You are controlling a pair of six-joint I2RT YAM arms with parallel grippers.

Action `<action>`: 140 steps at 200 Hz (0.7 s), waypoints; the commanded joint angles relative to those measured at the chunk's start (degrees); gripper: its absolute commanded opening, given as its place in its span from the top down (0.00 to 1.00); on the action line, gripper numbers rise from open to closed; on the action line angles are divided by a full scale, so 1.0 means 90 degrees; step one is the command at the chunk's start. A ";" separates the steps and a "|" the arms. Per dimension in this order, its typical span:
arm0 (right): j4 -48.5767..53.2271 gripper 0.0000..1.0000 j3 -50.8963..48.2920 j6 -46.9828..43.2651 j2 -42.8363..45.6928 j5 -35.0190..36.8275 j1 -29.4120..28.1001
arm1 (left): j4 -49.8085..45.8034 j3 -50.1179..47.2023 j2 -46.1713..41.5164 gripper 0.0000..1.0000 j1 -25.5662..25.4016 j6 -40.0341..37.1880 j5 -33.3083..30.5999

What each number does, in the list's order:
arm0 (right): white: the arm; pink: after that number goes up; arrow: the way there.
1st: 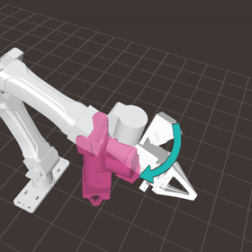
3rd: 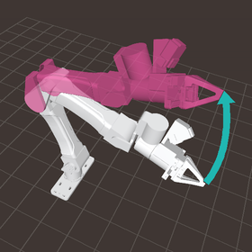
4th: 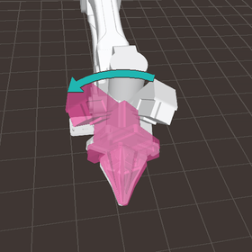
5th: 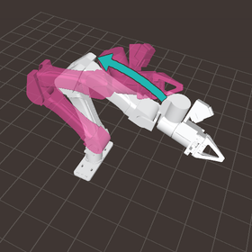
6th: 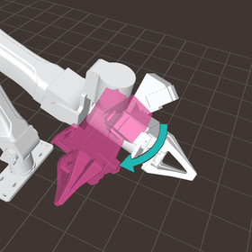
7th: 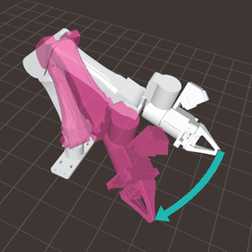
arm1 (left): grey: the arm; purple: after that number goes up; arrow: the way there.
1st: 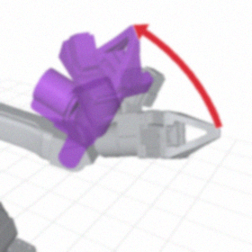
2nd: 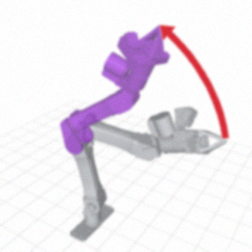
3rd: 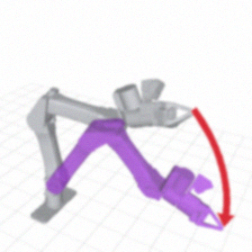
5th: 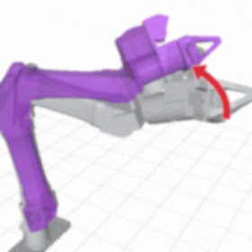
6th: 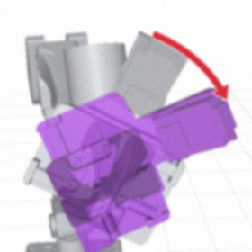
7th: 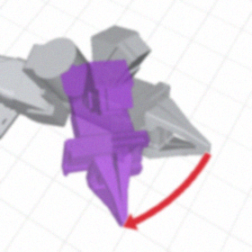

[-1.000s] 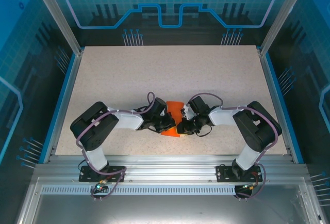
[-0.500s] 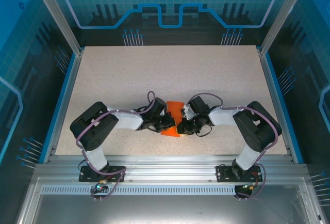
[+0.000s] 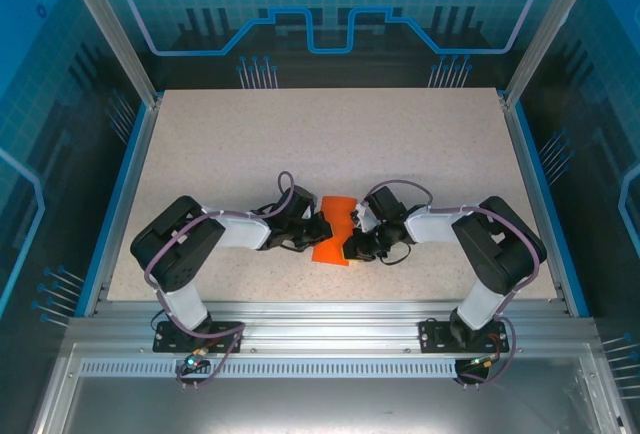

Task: Fold a paper plane with a square sheet of paper (pick it up from the middle)
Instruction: Fold the triangle a second time at the center of the table.

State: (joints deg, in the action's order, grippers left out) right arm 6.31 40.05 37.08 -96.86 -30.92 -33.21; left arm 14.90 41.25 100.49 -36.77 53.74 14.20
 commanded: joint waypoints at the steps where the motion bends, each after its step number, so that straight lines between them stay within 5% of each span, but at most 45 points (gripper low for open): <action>1: 0.0569 0.89 -0.0286 -0.0038 -0.0195 0.0616 -0.0011 | -0.0218 -0.0237 0.0041 1.00 0.0358 -0.0326 -0.0845; 140: 0.0608 0.89 -0.0290 -0.0028 -0.0144 0.0618 -0.0006 | -0.0863 -0.0029 -0.0121 1.00 0.0889 -0.0761 -0.0934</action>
State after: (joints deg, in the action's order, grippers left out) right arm 5.67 40.05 37.10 -96.86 -30.48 -33.28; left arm 13.78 40.77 99.63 -31.44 49.89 14.11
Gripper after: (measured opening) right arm 0.109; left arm 0.055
